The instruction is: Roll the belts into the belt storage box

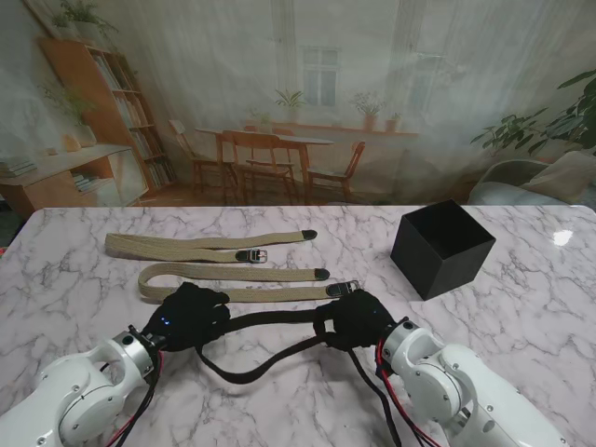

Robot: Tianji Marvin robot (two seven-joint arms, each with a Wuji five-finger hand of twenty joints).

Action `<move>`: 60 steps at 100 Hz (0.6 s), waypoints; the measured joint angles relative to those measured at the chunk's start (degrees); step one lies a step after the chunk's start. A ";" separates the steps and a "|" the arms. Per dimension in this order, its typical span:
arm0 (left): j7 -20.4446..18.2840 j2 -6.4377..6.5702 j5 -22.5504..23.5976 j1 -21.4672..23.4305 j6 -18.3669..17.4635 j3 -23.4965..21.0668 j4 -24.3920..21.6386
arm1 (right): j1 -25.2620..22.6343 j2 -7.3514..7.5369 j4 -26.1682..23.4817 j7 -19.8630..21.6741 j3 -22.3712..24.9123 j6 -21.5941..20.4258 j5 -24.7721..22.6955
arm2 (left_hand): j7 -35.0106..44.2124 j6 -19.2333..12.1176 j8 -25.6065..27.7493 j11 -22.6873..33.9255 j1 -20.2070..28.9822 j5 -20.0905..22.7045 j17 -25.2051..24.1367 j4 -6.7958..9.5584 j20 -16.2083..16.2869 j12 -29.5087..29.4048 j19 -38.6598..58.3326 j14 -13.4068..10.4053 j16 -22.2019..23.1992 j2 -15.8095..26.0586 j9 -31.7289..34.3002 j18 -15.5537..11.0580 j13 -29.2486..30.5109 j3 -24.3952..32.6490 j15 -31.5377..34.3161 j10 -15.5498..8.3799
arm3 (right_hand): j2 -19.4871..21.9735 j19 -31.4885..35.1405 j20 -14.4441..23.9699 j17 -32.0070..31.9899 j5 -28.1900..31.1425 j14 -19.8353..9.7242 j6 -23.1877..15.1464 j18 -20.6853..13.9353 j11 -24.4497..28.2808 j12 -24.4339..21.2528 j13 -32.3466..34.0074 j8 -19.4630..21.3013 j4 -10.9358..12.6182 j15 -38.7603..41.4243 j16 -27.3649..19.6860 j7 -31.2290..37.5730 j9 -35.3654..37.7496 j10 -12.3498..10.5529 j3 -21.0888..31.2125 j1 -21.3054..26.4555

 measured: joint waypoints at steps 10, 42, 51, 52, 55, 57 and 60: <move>-0.30 0.00 -0.65 -0.15 0.62 0.21 0.69 | 0.74 0.08 0.69 0.11 -1.16 0.74 -2.49 | -8.84 -0.32 -6.34 -2.12 -3.88 -1.98 -0.56 0.00 -0.47 -1.95 -0.05 -0.01 0.00 3.04 -0.14 0.04 0.00 -2.86 -0.02 0.08 | 0.00 0.10 0.00 0.00 0.00 0.00 0.05 -0.01 0.01 0.04 0.00 -0.03 0.00 0.00 0.00 0.00 0.03 0.00 0.00 0.00; -5.44 -0.24 -6.53 0.06 -0.94 -1.07 0.53 | 2.28 0.06 2.41 1.22 -2.51 2.00 -0.36 | -31.81 -4.70 -20.72 -11.31 -17.62 -4.14 -3.86 0.00 -2.45 -10.07 -8.42 0.46 -3.54 12.22 -5.32 0.79 -2.53 -5.72 -4.68 0.51 | 0.50 0.52 0.00 0.00 0.00 0.00 0.87 -0.06 0.02 0.38 0.00 -0.06 0.00 0.03 0.02 -0.33 0.57 0.01 -0.08 0.60; -11.11 -0.17 -8.84 0.09 -4.76 -2.17 0.23 | 2.58 0.06 2.73 1.45 -2.70 2.30 -0.33 | -35.07 -6.98 -22.71 -13.42 -24.22 -5.21 -5.16 0.00 -3.11 -11.94 -13.34 0.01 -5.32 11.17 -8.39 0.85 -4.05 -6.10 -6.61 -0.09 | 0.51 0.54 0.00 -0.07 0.00 0.00 0.87 -0.06 0.02 0.47 0.00 -0.06 0.00 0.03 0.02 -0.33 0.57 0.01 -0.08 0.60; -11.70 -0.14 -9.07 0.09 -5.12 -2.24 0.21 | 2.62 0.06 2.77 1.48 -2.73 2.36 -0.31 | -35.10 -7.09 -22.81 -13.53 -24.57 -5.41 -5.24 0.00 -3.11 -11.99 -13.50 -0.10 -5.49 11.00 -8.73 0.85 -4.19 -6.36 -6.65 -0.16 | 0.51 0.54 0.00 -0.11 0.00 0.00 0.87 -0.06 0.02 0.48 0.00 -0.06 0.00 0.04 0.02 -0.33 0.57 0.01 -0.08 0.60; -13.06 0.02 -9.55 0.05 -5.72 -2.31 0.17 | 2.74 0.06 2.90 1.61 -2.83 2.54 -0.18 | -36.35 -7.49 -23.64 -14.07 -26.53 -6.22 -5.44 0.00 -3.21 -12.55 -15.10 -0.34 -5.81 8.59 -9.38 0.85 -4.62 -6.36 -7.19 -0.27 | 0.52 0.54 0.00 -0.15 0.00 0.00 0.87 -0.06 0.02 0.48 0.00 -0.06 0.00 0.04 0.02 -0.33 0.57 0.01 -0.08 0.60; -13.56 0.13 -9.64 0.02 -5.86 -2.31 0.17 | 2.83 0.06 2.98 1.70 -2.91 2.71 -0.05 | -36.72 -7.57 -24.07 -14.27 -27.11 -6.22 -5.58 0.00 -3.24 -12.65 -15.74 -0.38 -5.95 7.55 -9.48 0.85 -4.79 -6.18 -7.20 -0.35 | 0.52 0.54 0.00 -0.16 0.00 0.00 0.87 -0.06 0.03 0.48 0.00 -0.06 0.00 0.04 0.02 -0.34 0.57 0.01 -0.08 0.60; -14.10 0.31 -9.66 -0.04 -5.92 -2.29 0.17 | 2.94 0.06 3.09 1.86 -3.03 2.97 0.16 | -37.53 -7.77 -24.86 -14.61 -27.84 -6.82 -5.81 0.00 -3.40 -12.76 -17.44 0.03 -6.33 5.06 -10.71 0.87 -5.52 -6.55 -7.67 -0.33 | 0.52 0.54 0.00 -0.18 0.00 0.00 0.88 -0.06 0.02 0.49 0.00 -0.06 0.00 0.04 0.02 -0.34 0.57 0.01 -0.08 0.60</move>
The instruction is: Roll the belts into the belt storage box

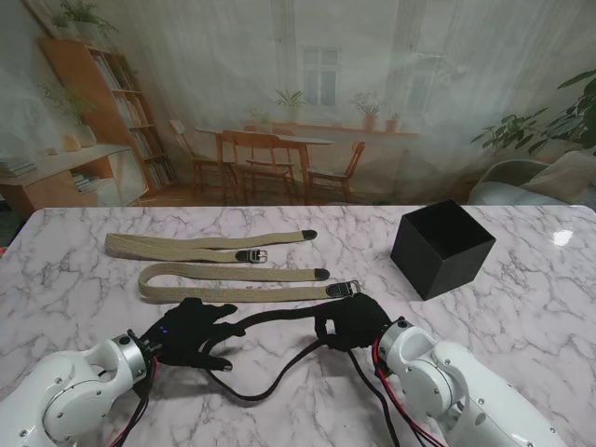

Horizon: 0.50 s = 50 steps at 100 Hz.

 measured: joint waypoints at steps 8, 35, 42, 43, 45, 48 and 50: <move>-1.12 0.50 0.32 -0.35 -0.08 0.09 0.09 | 0.28 0.00 0.34 0.10 -0.28 0.41 0.28 | -1.73 -0.36 -1.71 -0.41 -1.48 -0.18 -0.16 0.00 -0.17 -0.61 -2.09 0.03 -0.04 -4.05 -0.39 0.00 -0.51 0.66 -0.59 -0.02 | 0.02 0.00 0.00 0.00 0.00 0.00 0.01 0.00 0.00 0.01 0.00 0.00 0.00 0.00 0.00 -0.01 0.00 0.00 0.00 0.00; -3.03 1.40 3.50 -3.07 -0.93 1.93 2.03 | 0.61 -0.03 0.92 0.38 -0.48 1.07 0.89 | -5.99 -1.65 -9.34 -2.53 -0.47 -3.70 -0.11 0.00 -0.98 -4.10 -9.75 -0.11 -4.39 -10.58 -4.92 -0.02 -2.09 0.85 -3.01 -1.01 | 0.60 0.00 0.00 -0.46 -0.02 0.00 0.48 0.00 0.00 0.05 -0.05 -0.02 0.00 0.00 0.00 -0.20 0.00 0.00 -0.07 0.00; -3.60 1.43 3.60 -3.18 -0.93 1.99 2.06 | 0.61 -0.03 0.92 0.38 -0.48 1.12 0.87 | -6.24 -1.69 -10.80 -3.89 -0.46 -3.70 0.15 0.00 -2.98 -6.51 -13.12 0.87 -7.03 -10.58 -5.74 -0.02 -3.55 0.85 -4.07 -0.91 | 0.60 0.00 0.00 -0.68 -0.02 0.00 0.48 0.00 0.00 0.05 -0.06 -0.06 0.00 0.00 0.00 -0.20 0.00 0.00 -0.07 0.00; -3.63 1.43 3.59 -3.18 -0.93 1.99 2.06 | 0.61 -0.03 0.92 0.38 -0.48 1.15 0.86 | -6.27 -1.69 -10.90 -3.93 -0.46 -3.70 0.17 0.00 -3.13 -6.67 -13.37 1.00 -7.38 -10.58 -5.74 -0.02 -3.96 0.85 -4.08 -0.91 | 0.60 0.00 0.00 -0.69 -0.02 0.00 0.48 0.00 0.00 0.05 -0.06 -0.11 0.00 0.00 0.00 -0.20 0.00 0.00 -0.07 0.00; -3.64 1.44 3.57 -3.16 -0.92 1.98 2.06 | 0.61 -0.03 0.92 0.38 -0.48 1.20 0.86 | -6.31 -1.70 -11.20 -3.96 -0.46 -3.70 0.35 0.00 -3.67 -7.25 -14.11 1.13 -7.82 -10.60 -5.76 -0.02 -4.11 0.85 -4.21 -0.91 | 0.60 0.00 0.00 -0.69 -0.02 0.00 0.49 0.00 0.00 0.05 -0.06 -0.13 0.00 0.00 0.00 -0.20 0.00 0.00 -0.07 0.00; -3.64 1.44 3.56 -3.10 -0.90 1.95 2.06 | 0.61 -0.03 0.92 0.38 -0.48 1.28 0.85 | -6.34 -1.71 -11.45 -3.96 -0.44 -3.70 0.49 0.00 -4.22 -7.88 -14.76 1.13 -8.44 -11.33 -5.77 -0.02 -4.11 0.85 -4.23 -0.91 | 0.60 0.01 0.00 -0.70 -0.02 0.00 0.49 0.00 0.00 0.05 -0.06 -0.15 0.00 0.00 0.00 -0.20 0.00 0.00 -0.07 0.00; -3.64 1.44 3.58 -3.04 -0.89 1.89 2.06 | 0.60 -0.04 0.92 0.38 -0.48 1.33 0.85 | -6.35 -1.74 -11.49 -3.96 -0.41 -3.70 0.57 0.00 -4.35 -7.98 -15.03 1.13 -8.52 -11.20 -5.78 -0.02 -4.11 0.85 -4.23 -0.91 | 0.60 0.01 0.00 -0.71 -0.02 0.00 0.49 0.00 0.00 0.05 -0.06 -0.33 0.00 0.00 0.00 -0.20 0.00 0.00 -0.08 0.00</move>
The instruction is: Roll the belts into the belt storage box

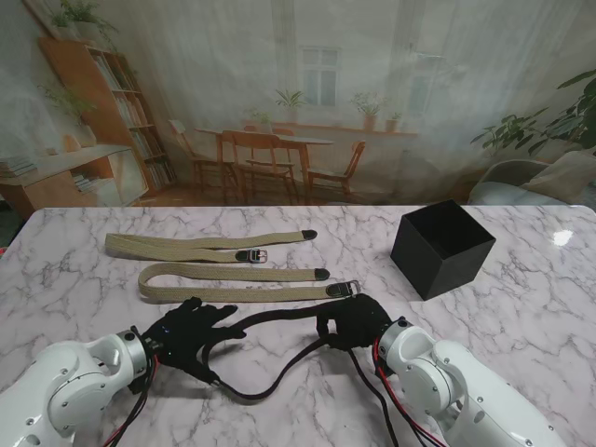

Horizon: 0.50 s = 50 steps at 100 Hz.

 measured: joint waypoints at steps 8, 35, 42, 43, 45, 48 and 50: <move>0.03 0.00 0.56 0.26 0.00 -0.25 0.00 | -0.01 -0.01 0.00 -0.01 -0.07 0.31 0.02 | -0.01 -0.52 -0.03 0.00 0.71 0.00 0.16 0.00 -0.09 -0.57 -0.42 0.07 -0.64 -0.02 -0.02 -0.02 0.00 0.04 -0.01 -0.02 | 0.06 0.00 0.00 -0.02 0.00 0.00 0.09 0.00 0.00 0.00 0.00 -0.28 0.00 0.00 0.00 0.00 0.00 0.00 -0.63 0.62; -1.73 0.37 1.21 -0.94 1.16 1.23 1.87 | 0.71 -0.02 0.88 -0.15 -1.46 0.53 0.97 | 8.66 -4.30 4.73 2.12 10.76 6.49 1.64 -0.02 -0.67 -0.02 -3.89 -0.75 -0.68 0.23 -0.02 -2.30 0.00 5.23 -0.01 -0.15 | 0.07 0.00 0.00 -0.04 0.00 0.00 0.13 0.00 0.00 0.05 -0.01 -0.31 0.00 0.00 0.00 0.00 0.00 0.00 -0.67 0.66; -3.13 0.45 1.36 -1.15 2.16 1.54 1.96 | 0.91 -0.03 1.07 -0.06 -1.69 0.56 1.05 | 10.99 -4.86 6.17 2.95 13.60 8.86 2.13 -0.05 -0.67 0.67 -3.94 -1.51 -0.68 0.90 -0.02 -3.55 0.00 6.41 -0.01 -0.21 | 0.08 0.00 0.00 -0.04 0.00 0.00 0.42 0.00 0.00 0.06 -0.01 -0.36 0.00 0.00 0.00 -0.01 0.00 0.00 -0.67 0.71; -3.22 0.46 1.48 -1.17 2.29 1.57 1.97 | 0.94 -0.04 1.10 -0.05 -1.72 0.57 1.07 | 11.18 -4.93 6.43 3.03 13.85 8.87 2.14 -0.05 -0.67 0.72 -3.94 -1.57 -0.68 0.94 -0.02 -3.65 0.00 6.47 -0.01 -0.23 | 0.09 0.00 0.00 -0.04 0.00 0.00 0.62 0.00 0.00 0.05 -0.01 -0.36 0.00 0.00 0.00 -0.01 0.00 0.00 -0.67 0.77; -3.28 0.47 1.82 -1.18 2.53 1.62 1.99 | 0.98 -0.04 1.15 -0.05 -1.77 0.60 1.11 | 11.18 -5.45 6.45 3.70 14.68 9.10 2.32 -0.05 -0.67 1.28 -3.94 -1.62 -0.38 1.25 -0.02 -3.70 0.00 6.48 0.02 -0.21 | 0.10 0.00 0.00 -0.04 0.00 0.00 0.65 0.00 0.00 0.06 -0.01 -0.37 0.00 0.00 0.00 -0.01 0.00 0.00 -0.67 0.78; -3.19 0.47 2.48 -1.21 2.80 1.64 2.02 | 1.03 -0.05 1.22 -0.04 -1.84 0.65 1.19 | 11.13 -6.60 6.66 4.20 15.57 9.10 2.60 -0.15 -0.67 1.36 -3.94 -1.99 0.05 1.79 0.01 -4.60 -0.01 6.68 0.39 -0.16 | 0.11 0.00 0.00 -0.04 0.00 0.00 0.66 0.00 0.00 0.06 -0.01 -0.37 0.00 0.00 0.00 -0.01 0.00 0.00 -0.67 0.79; -3.00 0.47 3.00 -1.24 2.97 1.66 2.02 | 1.05 -0.06 1.26 -0.04 -1.89 0.67 1.24 | 11.13 -7.50 7.50 4.55 16.68 9.11 2.71 -0.15 -0.67 1.74 -3.94 -2.50 0.38 1.92 0.04 -5.20 -0.01 7.03 0.59 -0.64 | 0.11 0.00 0.00 -0.04 0.00 0.00 0.66 0.00 0.00 0.05 -0.01 -0.37 0.00 0.00 0.00 -0.01 0.00 0.00 -0.67 0.79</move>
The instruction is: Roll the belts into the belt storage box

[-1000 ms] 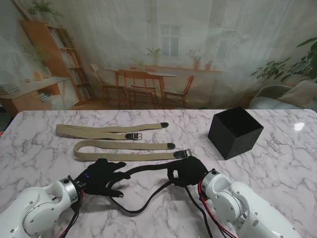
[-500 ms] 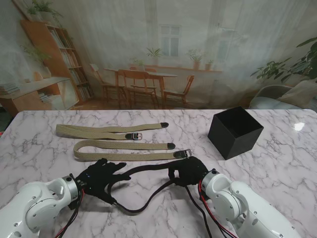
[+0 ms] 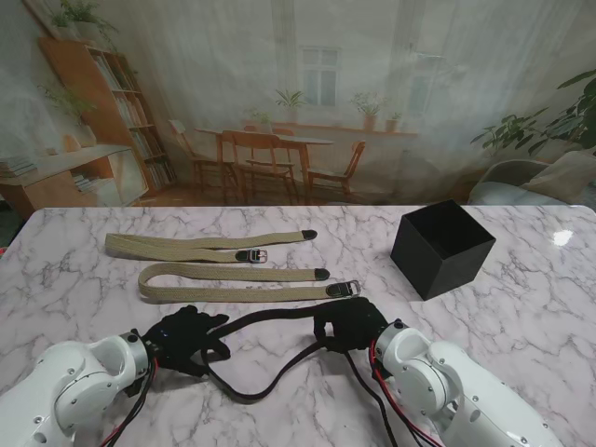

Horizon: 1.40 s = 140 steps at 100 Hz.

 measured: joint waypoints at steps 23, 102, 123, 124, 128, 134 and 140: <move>4.56 -0.05 5.80 -0.56 3.14 0.30 0.82 | 0.22 -0.01 0.32 1.02 -0.31 0.08 0.40 | 22.25 -1.58 10.48 5.60 7.42 7.37 0.49 -0.02 0.69 5.27 2.20 -1.02 3.60 2.03 7.57 -1.15 0.96 -3.03 2.83 -1.01 | 1.39 -0.04 -0.08 -0.79 -0.08 0.00 1.38 0.00 0.00 0.03 -0.94 -1.49 0.00 0.00 0.00 -1.46 -0.60 0.00 -0.79 0.01; 7.33 -0.34 12.06 4.03 8.10 -5.99 0.54 | -7.75 1.71 -8.56 7.35 4.80 2.59 -13.12 | 28.00 6.18 15.49 6.37 8.75 7.96 -3.46 -0.10 1.33 9.52 11.56 -1.68 6.19 2.28 11.47 -2.02 2.31 -3.61 3.74 -0.92 | 2.93 -1.60 5.70 -9.00 -8.27 3.07 15.06 -0.23 -12.58 -2.56 -28.05 8.90 7.36 0.63 -0.92 -23.13 -43.13 7.08 -13.57 -28.41; 7.30 -0.31 11.86 3.82 8.14 -5.67 0.66 | -9.09 2.43 -10.57 9.77 3.03 5.92 -17.37 | 28.16 7.36 15.56 6.36 8.75 8.87 -3.61 -0.10 1.25 9.52 11.57 -1.70 6.19 2.28 11.48 -2.02 2.31 -3.61 3.74 -0.88 | 2.31 -1.62 6.43 -9.55 -8.95 3.50 12.95 -0.66 -12.62 -3.53 -30.04 18.78 8.36 2.23 0.27 -13.60 -43.82 7.13 -15.43 -18.61; 7.30 -0.31 11.85 3.80 8.14 -5.66 0.68 | -9.05 2.44 -10.60 9.80 2.90 6.14 -17.35 | 28.16 7.36 15.56 6.36 8.75 8.90 -3.61 -0.10 1.22 9.52 11.57 -1.70 6.19 2.28 11.48 -2.02 2.31 -3.61 3.74 -0.88 | 2.35 -1.62 6.44 -9.55 -8.93 3.64 12.77 -0.67 -12.62 -3.53 -30.05 19.04 8.73 2.24 0.27 -12.86 -43.82 7.13 -16.14 -17.17; 7.28 -0.30 11.83 3.76 8.14 -5.63 0.71 | -8.85 2.45 -10.68 9.91 2.45 6.99 -17.08 | 28.18 7.37 15.62 6.36 8.75 8.93 -3.61 -0.10 1.21 9.52 11.57 -1.71 6.19 2.28 11.48 -2.02 2.31 -3.61 3.74 -0.87 | 2.41 -1.62 6.48 -9.55 -8.93 3.91 11.32 -0.70 -12.62 -3.53 -30.04 19.66 9.51 2.30 0.63 -10.05 -43.50 6.99 -17.22 -11.97; 7.24 -0.30 11.84 3.74 8.14 -5.62 0.71 | -8.56 2.43 -10.67 9.91 2.00 8.08 -16.34 | 28.22 7.38 15.64 6.36 8.75 8.93 -3.61 -0.10 0.67 9.53 11.57 -1.71 6.19 2.28 11.48 -2.02 2.31 -3.61 3.74 -0.87 | 1.58 -1.62 6.98 -9.51 -10.72 4.23 7.86 -0.86 -12.58 -3.54 -29.57 16.22 7.94 2.38 0.81 -2.81 -41.01 6.17 -8.46 -7.58; 7.25 -0.30 11.93 3.74 8.12 -5.66 0.71 | -8.45 2.31 -10.60 9.78 1.94 8.71 -15.93 | 28.20 7.38 15.64 6.36 8.75 8.94 -3.61 -0.10 0.63 9.53 11.57 -1.72 6.19 2.28 11.48 -2.02 2.31 -3.61 3.74 -0.87 | 0.44 -1.62 7.05 -8.80 -10.23 3.68 4.93 -0.64 -12.44 -3.45 -28.60 13.72 4.68 1.98 0.81 1.73 -37.94 5.56 -0.03 -4.35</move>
